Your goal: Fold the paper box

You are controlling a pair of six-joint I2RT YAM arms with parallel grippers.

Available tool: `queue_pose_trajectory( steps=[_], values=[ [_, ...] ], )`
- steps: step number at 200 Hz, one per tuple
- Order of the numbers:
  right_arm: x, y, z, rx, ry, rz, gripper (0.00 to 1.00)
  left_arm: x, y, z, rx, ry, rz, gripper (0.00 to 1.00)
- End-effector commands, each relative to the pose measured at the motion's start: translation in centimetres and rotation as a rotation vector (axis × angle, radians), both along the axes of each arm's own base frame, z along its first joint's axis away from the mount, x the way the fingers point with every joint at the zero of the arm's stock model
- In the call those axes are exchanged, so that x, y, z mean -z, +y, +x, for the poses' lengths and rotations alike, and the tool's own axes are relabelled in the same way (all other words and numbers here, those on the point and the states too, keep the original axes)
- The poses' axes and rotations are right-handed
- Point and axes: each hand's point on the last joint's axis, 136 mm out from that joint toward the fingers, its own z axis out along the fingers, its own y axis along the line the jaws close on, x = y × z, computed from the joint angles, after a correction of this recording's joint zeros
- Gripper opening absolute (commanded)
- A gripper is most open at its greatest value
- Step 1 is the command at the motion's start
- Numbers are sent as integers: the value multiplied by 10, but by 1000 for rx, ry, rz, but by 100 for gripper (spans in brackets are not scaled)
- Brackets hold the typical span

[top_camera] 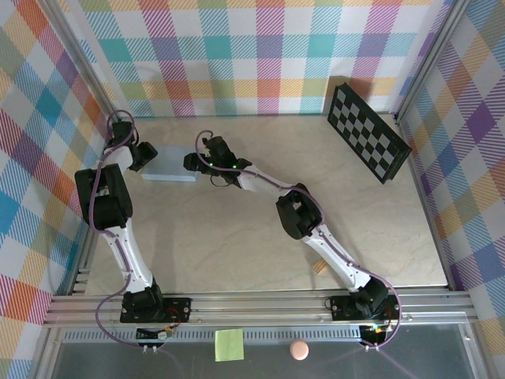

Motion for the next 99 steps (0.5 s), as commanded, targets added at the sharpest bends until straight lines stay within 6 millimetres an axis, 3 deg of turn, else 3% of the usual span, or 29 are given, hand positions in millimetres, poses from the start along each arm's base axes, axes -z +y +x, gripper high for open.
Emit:
queue_pose_trajectory(
  steps=[1,25,43,70,99],
  values=[
    [-48,10,-21,-72,-31,6,76,-6,-23,-23,32,68,-64,60],
    [-58,-1,-25,-73,-53,-38,88,-20,-23,-29,32,60,-48,66],
    [-65,-12,-28,-62,-75,-68,100,-37,-24,-32,36,28,-46,80],
    [-73,-33,-34,-52,-110,-136,99,-59,-31,-39,53,-25,-56,99],
    [-81,-68,-45,-54,-114,-194,99,-77,-41,-53,78,-70,-43,100]
  ],
)
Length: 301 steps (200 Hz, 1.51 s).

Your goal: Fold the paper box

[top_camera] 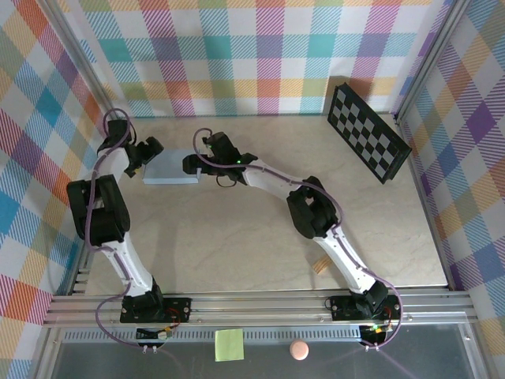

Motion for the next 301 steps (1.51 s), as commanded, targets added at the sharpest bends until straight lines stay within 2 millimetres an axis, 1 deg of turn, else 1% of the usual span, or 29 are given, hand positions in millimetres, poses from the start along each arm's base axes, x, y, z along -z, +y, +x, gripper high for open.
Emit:
queue_pose_trajectory(
  steps=[1,6,14,16,32,42,43,50,52,60,62,72,75,82,98,119,128,135,156,169,184,207,230,247,273,301],
  values=[
    [-34,-27,-5,-7,-69,-34,99,-21,-15,-11,44,-50,-1,100],
    [-29,-36,-9,-6,-61,-51,99,-24,-17,-14,51,-55,6,100],
    [-34,-49,-13,-4,-72,-62,99,-26,-20,-19,65,-62,21,100],
    [-31,-54,-14,-3,-73,-69,99,-27,-21,-20,66,-63,24,100],
    [-36,-85,-20,26,-104,-103,99,-30,-29,-29,84,-82,62,100],
    [-38,-103,-25,26,-124,-123,99,-28,-35,-35,95,-86,90,100],
    [-40,-105,-25,28,-129,-121,99,-27,-36,-36,96,-84,92,100],
    [-38,-119,-29,30,-142,-146,99,-27,-39,-40,102,-83,112,100],
    [-40,-122,-29,33,-149,-150,99,-26,-40,-41,106,-82,117,100],
    [-37,-139,-33,39,-157,-186,99,-24,-45,-46,114,-76,136,100],
    [-39,-142,-33,43,-164,-191,99,-22,-47,-47,118,-72,139,100],
    [-35,-164,-37,56,-179,-251,99,-18,-54,-54,136,-60,153,100],
    [-34,-171,-38,62,-181,-270,99,-21,-56,-51,140,-86,162,100],
    [-32,-186,-41,70,-194,-312,99,-22,-61,-53,155,-94,178,100],
    [-29,-224,-44,118,-207,-415,99,-14,-74,-63,207,-93,213,100],
    [-26,-267,-53,132,-252,-542,99,-4,-88,-79,256,-99,260,99],
    [-22,-285,-57,138,-282,-602,99,-2,-91,-85,267,-112,283,99],
    [-22,-300,-59,154,-306,-638,99,1,-93,-91,276,-117,303,99],
    [-17,-346,-67,210,-315,-709,99,4,-94,-104,301,-137,391,99],
    [-13,-370,-71,237,-333,-734,99,5,-93,-111,315,-154,445,99],
    [-8,-392,-76,261,-363,-754,99,6,-93,-118,332,-183,474,99],
    [2,-423,-83,319,-380,-770,99,14,-91,-131,339,-214,511,99],
    [11,-450,-88,401,-392,-755,99,16,-94,-134,365,-297,542,99],
    [14,-463,-89,455,-424,-702,99,17,-99,-135,388,-360,549,99],
    [14,-475,-88,508,-474,-642,99,10,-110,-130,418,-438,527,100],
    [11,-474,-77,506,-504,-614,99,3,-114,-120,414,-511,529,100]
  ],
)
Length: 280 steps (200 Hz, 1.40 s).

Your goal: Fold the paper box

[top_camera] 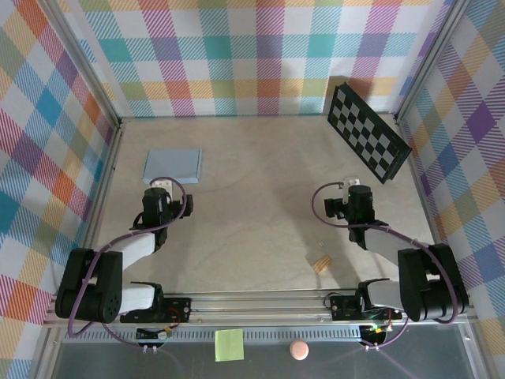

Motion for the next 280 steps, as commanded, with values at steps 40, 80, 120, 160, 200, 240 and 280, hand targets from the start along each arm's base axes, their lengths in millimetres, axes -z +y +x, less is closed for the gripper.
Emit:
queue_pose_trajectory(
  steps=[40,80,120,160,200,240,280],
  values=[
    [-35,15,47,-85,-175,114,99,-30,-16,30,80,-253,-4,100],
    [-30,11,53,-95,-222,237,99,-7,-18,41,98,-194,-8,100],
    [-18,-3,55,-36,-217,275,99,1,-12,45,80,-176,-25,100],
    [-20,-7,56,-20,-231,271,99,3,0,48,1,-165,-21,100],
    [-20,-7,56,-20,-229,270,99,1,-2,46,10,-172,-14,100],
    [-20,-6,56,-21,-228,270,99,1,-2,47,10,-172,-15,100],
    [-20,-7,56,-20,-228,270,99,2,-2,47,11,-170,-15,100]
  ],
)
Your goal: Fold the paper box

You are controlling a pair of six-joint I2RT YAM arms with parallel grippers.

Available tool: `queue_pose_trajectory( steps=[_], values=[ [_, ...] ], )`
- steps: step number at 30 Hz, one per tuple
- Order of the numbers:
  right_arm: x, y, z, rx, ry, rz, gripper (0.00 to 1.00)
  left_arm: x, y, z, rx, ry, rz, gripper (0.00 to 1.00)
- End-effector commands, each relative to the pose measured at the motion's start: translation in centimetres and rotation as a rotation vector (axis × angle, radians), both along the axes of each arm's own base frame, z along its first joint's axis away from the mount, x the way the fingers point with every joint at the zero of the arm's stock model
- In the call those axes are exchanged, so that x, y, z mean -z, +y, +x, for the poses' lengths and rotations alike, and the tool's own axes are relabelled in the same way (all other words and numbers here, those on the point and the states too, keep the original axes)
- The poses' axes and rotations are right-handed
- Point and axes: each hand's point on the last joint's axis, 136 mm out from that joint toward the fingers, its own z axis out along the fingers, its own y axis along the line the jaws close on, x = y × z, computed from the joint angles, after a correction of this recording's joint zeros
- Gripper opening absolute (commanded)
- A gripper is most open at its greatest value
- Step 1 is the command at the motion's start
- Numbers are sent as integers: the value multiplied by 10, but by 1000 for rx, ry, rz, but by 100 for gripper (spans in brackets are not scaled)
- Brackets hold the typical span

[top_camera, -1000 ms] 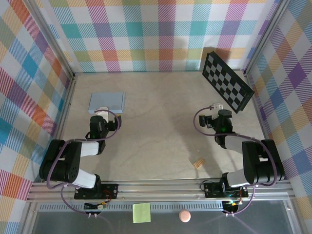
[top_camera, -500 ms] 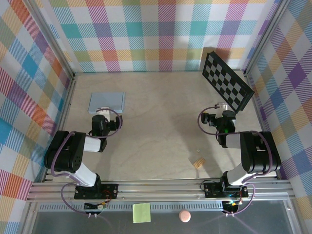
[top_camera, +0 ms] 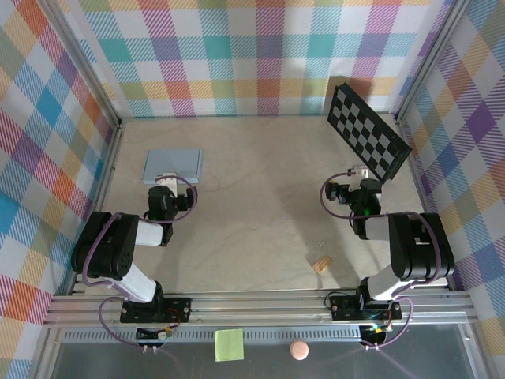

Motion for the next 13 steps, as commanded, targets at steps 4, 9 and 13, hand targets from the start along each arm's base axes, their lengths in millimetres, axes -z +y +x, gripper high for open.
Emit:
queue_pose_trajectory(
  steps=[4,9,13],
  values=[
    [-9,0,2,0,-37,23,99,-10,2,7,-11,-37,-13,100],
    [-7,1,3,-2,-31,23,99,-11,2,7,-12,-37,-13,100],
    [-10,1,-2,-4,-60,20,99,-10,1,7,-11,-37,-13,100]
  ],
)
